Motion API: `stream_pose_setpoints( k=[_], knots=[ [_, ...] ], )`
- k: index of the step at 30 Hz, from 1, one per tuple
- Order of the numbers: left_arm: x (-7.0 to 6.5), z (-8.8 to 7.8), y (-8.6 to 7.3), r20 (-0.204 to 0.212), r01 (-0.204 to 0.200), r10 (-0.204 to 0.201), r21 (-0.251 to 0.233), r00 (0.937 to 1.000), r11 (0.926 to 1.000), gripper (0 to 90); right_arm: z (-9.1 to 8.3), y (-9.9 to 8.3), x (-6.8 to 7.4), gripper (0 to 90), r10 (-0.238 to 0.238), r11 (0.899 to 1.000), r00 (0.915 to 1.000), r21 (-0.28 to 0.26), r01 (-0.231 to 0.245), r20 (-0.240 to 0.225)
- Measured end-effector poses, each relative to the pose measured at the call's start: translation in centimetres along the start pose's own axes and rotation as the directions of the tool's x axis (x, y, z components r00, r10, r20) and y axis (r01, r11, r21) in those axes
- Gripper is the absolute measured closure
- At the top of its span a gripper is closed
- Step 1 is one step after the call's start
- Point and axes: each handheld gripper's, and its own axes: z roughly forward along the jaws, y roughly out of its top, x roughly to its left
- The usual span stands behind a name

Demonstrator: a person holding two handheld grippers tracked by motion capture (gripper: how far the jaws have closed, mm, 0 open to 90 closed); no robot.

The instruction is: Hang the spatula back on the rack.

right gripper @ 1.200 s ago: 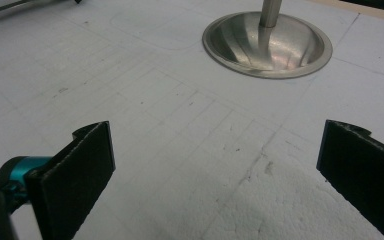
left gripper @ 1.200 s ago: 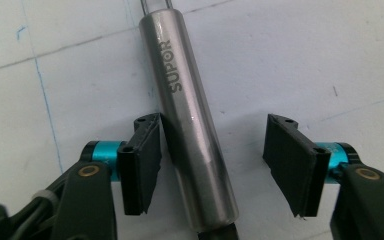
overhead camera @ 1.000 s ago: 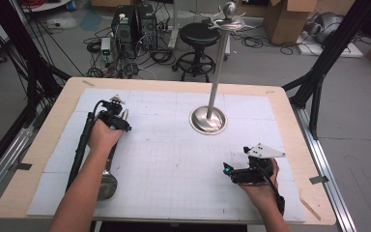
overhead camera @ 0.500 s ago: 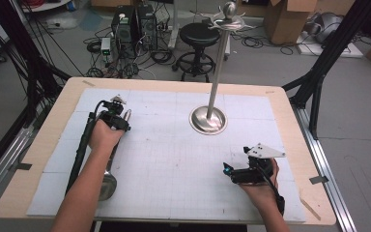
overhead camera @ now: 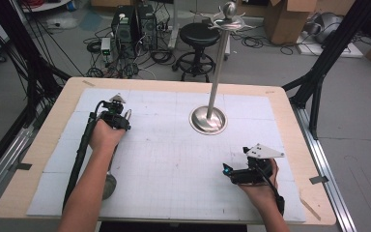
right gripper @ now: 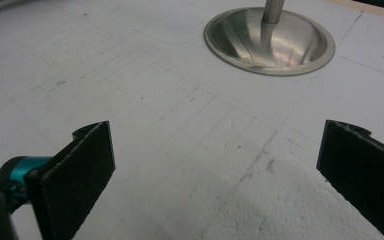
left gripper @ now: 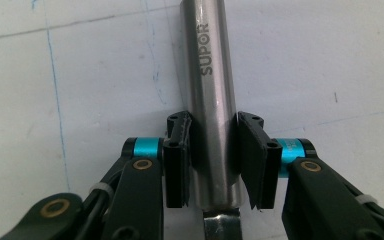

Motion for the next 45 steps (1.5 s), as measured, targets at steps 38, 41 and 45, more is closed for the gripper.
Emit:
stream_pose_setpoints(
  k=[38,41,45],
  knots=[
    [-1.9,-9.4,-0.3,0.193,-0.135,0.209,-0.339,0.9585,0.9310,69.1,0.0,-0.1,0.1,0.5,-0.017,1.000,0.9998,0.009,0.017,0.005],
    [-1.8,-10.3,-0.5,0.213,-0.135,0.226,-0.373,0.9505,0.9178,69.0,0.0,-0.1,0.1,0.5,-0.017,1.000,0.9998,0.010,0.017,0.006],
    [-1.8,-11.6,-0.8,0.232,-0.137,0.249,-0.412,0.9403,0.9009,69.0,-0.1,-0.1,0.2,0.5,-0.018,1.000,0.9998,0.011,0.018,0.009]
  ],
)
